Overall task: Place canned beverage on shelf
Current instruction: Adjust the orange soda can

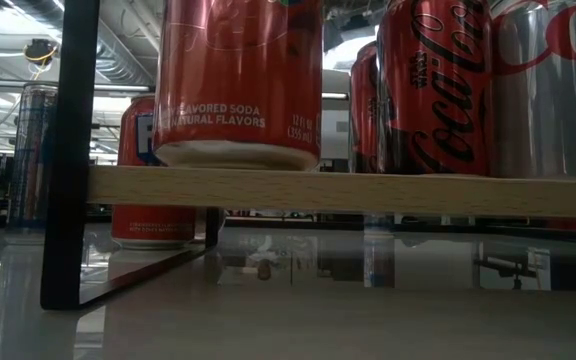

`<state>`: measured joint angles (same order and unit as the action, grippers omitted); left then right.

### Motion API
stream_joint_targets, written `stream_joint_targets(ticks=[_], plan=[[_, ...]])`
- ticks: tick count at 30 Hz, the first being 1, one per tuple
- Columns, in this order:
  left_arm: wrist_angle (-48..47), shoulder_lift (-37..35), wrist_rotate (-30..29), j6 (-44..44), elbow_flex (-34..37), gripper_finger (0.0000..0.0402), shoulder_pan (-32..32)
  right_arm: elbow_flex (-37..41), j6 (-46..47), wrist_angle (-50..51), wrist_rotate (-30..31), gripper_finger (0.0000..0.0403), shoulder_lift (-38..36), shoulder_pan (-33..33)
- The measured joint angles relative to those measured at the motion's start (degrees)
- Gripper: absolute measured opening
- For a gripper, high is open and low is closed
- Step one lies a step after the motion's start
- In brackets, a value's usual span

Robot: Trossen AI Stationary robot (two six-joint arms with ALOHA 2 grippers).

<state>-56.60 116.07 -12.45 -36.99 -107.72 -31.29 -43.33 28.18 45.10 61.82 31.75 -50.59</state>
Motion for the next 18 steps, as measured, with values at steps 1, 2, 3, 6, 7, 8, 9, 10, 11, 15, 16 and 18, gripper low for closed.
stream_joint_targets(ticks=[1,2,3,6,7,8,9,10,11,15,16,18], plan=[[0.0,0.0,0.0,0.0,0.0,0.032,0.0,0.0,0.0,0.0,0.0,0.0347,0.0,0.0],[0.0,0.0,0.0,0.0,0.0,0.0322,0.0,0.0,0.0,0.0,0.0,0.0347,0.0,0.0],[0.0,0.0,0.0,0.0,0.0,0.0325,0.0,0.0,0.0,0.0,0.0,0.0347,0.0,0.0],[0.1,0.0,-0.1,0.0,0.0,0.0339,0.0,0.0,0.0,0.0,0.0,0.0347,0.0,0.0],[0.1,0.0,-0.1,0.0,0.0,0.0345,0.0,0.0,0.0,0.0,0.0,0.0347,0.0,0.0],[0.1,0.0,-0.1,0.0,0.0,0.035,0.0,0.0,0.0,0.0,0.0,0.0347,0.0,0.0],[0.1,0.0,-0.1,0.0,0.0,0.0355,0.0,0.0,0.0,0.0,0.0,0.0347,0.0,0.0],[0.1,0.0,-0.1,0.0,0.0,0.036,0.0,0.0,0.0,0.0,0.0,0.0347,0.0,0.0],[0.1,0.0,-0.1,0.1,0.0,0.0364,0.0,0.0,0.0,0.0,0.0,0.0347,0.0,0.0],[0.1,-0.1,0.0,0.9,0.0,0.0368,0.4,0.0,0.0,0.0,0.0,0.0347,0.0,0.0],[0.1,-0.1,0.1,1.2,0.0,0.0368,0.5,0.0,0.0,0.0,0.0,0.0347,0.0,0.0],[0.0,-0.1,0.1,1.3,0.0,0.0366,0.6,0.0,0.0,0.0,0.0,0.0347,0.0,0.0]])
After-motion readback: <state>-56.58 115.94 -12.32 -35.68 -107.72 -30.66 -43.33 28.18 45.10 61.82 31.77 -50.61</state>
